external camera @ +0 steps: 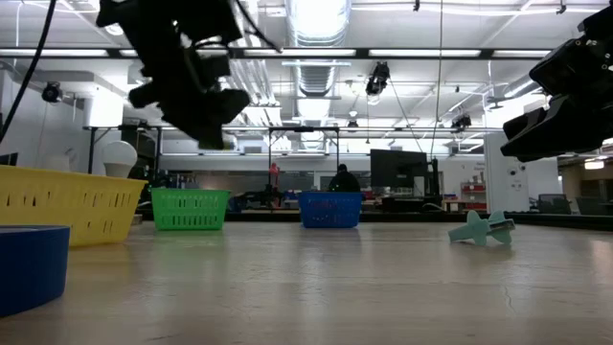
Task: Pick and place Stapler, Stapler remover, tape
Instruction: Put the green staple wire box into the green bin, then put the blue tape into the blue bin
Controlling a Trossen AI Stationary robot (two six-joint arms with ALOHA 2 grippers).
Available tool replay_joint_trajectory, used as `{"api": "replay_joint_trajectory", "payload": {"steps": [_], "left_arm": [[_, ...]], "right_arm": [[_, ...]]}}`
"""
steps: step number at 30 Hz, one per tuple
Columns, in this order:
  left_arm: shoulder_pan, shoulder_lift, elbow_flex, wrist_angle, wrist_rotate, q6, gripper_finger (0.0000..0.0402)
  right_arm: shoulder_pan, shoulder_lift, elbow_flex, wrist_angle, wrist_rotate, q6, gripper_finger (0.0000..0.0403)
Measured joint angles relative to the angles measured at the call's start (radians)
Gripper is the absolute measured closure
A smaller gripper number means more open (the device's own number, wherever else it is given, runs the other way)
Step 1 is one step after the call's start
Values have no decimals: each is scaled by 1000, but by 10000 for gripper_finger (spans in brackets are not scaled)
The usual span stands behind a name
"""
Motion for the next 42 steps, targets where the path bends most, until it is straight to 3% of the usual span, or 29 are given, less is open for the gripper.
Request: {"api": "replay_joint_trajectory", "payload": {"steps": [10, 16, 20, 27, 30, 36, 42], "left_arm": [[117, -12, -125, 8, 146, -100, 270], [130, -13, -134, 34, 167, -103, 261], [128, -13, -131, 35, 177, -90, 232], [96, -17, -89, 33, 287, -13, 158], [55, -18, -51, 35, 360, 44, 147], [-128, -18, 46, 74, 400, 237, 152], [-308, -18, 66, 131, 542, 306, 152]], "right_arm": [[0, 0, 0, 0, 0, -5, 394], [0, 0, 0, 0, 0, -3, 394], [0, 0, 0, 0, 0, -2, 394], [0, 0, 0, 0, 0, -2, 394], [0, 0, 0, 0, 0, -1, 394], [0, 0, 0, 0, 0, -1, 394], [0, 0, 0, 0, 1, -1, 394]]}}
